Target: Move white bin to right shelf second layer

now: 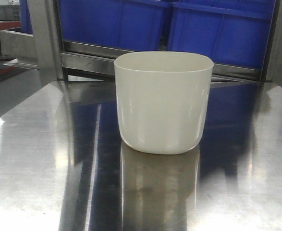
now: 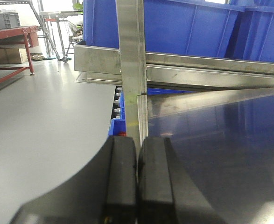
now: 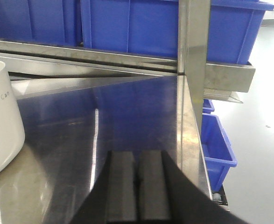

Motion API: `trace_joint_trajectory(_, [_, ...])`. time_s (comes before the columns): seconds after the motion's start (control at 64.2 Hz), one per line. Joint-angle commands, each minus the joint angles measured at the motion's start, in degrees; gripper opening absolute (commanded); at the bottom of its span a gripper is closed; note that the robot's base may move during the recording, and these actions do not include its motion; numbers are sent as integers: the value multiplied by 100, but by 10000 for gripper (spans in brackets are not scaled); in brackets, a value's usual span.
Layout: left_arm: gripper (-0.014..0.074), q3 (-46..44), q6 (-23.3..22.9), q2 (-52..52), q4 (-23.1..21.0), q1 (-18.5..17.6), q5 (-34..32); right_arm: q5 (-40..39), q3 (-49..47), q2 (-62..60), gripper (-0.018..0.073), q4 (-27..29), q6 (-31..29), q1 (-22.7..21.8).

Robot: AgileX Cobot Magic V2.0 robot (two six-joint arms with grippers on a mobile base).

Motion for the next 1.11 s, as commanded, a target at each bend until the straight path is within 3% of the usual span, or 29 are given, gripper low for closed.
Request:
trace_joint_trajectory(0.0, [85,211,-20,-80,-31,-21,-481,-523,-92,-115,53,-61,-60,-24])
trace_joint_trajectory(1.09, [85,211,-20,-80,-31,-21,-481,-523,-92,-115,53,-61,-60,-24])
